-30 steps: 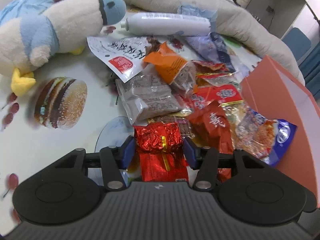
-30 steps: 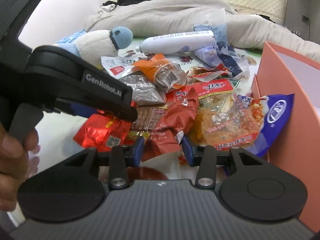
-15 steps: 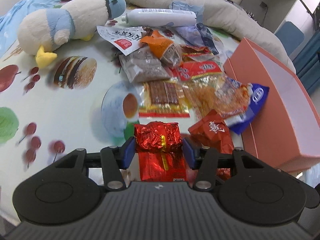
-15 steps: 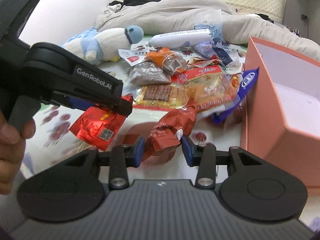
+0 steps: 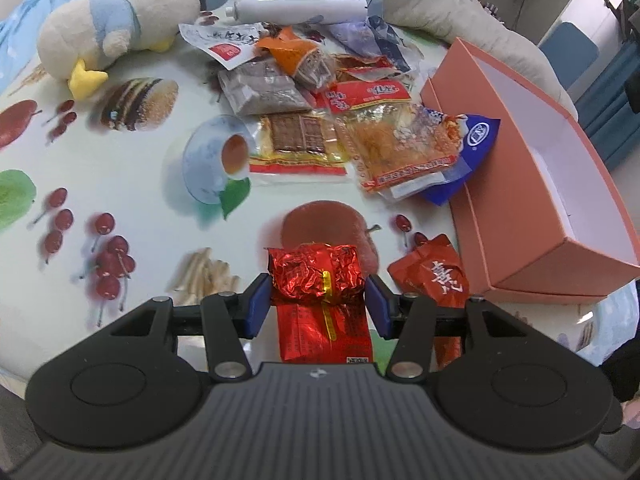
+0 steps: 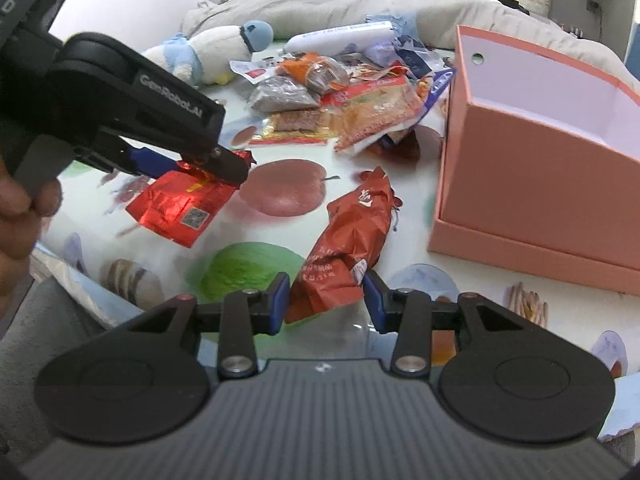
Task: Organize snacks
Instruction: 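Carry red foil candy with left tool while right tool carries red sweet over box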
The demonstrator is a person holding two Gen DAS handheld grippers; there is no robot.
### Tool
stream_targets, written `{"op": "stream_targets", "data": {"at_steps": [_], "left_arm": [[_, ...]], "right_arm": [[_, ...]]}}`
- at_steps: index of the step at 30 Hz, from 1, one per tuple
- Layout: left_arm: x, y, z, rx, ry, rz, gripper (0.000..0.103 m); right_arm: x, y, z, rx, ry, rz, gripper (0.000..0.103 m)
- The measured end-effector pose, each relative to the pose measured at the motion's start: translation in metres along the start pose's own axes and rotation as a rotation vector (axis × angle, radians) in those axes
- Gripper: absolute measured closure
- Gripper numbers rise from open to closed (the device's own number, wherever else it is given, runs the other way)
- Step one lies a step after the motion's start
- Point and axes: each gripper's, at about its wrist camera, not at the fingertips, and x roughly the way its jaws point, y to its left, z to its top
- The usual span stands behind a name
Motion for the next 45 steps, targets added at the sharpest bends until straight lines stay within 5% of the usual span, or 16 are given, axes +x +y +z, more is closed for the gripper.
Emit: {"op": "stream_targets", "data": {"at_steps": [10,15,22,28,32,38,45], "left_arm": [[-0.009,-0.010,0.002,0.021,-0.011,0.008,0.046],[-0.014,-0.008,0.001,0.015,-0.013,0.012,0.046],[-0.017,-0.005,0.000,0.010,-0.018,0.024,0.046],[-0.018,-0.008,-0.001,0.021,-0.021,0.024,0.046],[-0.020,-0.009,-0.002,0.025,-0.025,0.022,0.046],[-0.024,-0.011,-0.003,0.030,-0.036,0.021,0.046],[-0.034,-0.016,-0.002,0.043,-0.062,0.017,0.046]], "right_arm": [[0.013,-0.011,0.000,0.056,0.013,-0.001,0.057],[0.022,-0.013,0.003,0.079,0.034,-0.030,0.026],[0.026,-0.011,0.010,0.058,0.014,-0.033,0.026],[0.033,-0.008,0.015,0.018,-0.003,-0.056,0.031],[0.039,-0.011,0.018,0.019,0.015,-0.060,0.052],[0.042,-0.008,0.020,0.003,0.021,-0.068,0.066],[0.028,-0.007,0.021,0.006,-0.010,-0.050,0.070]]}}
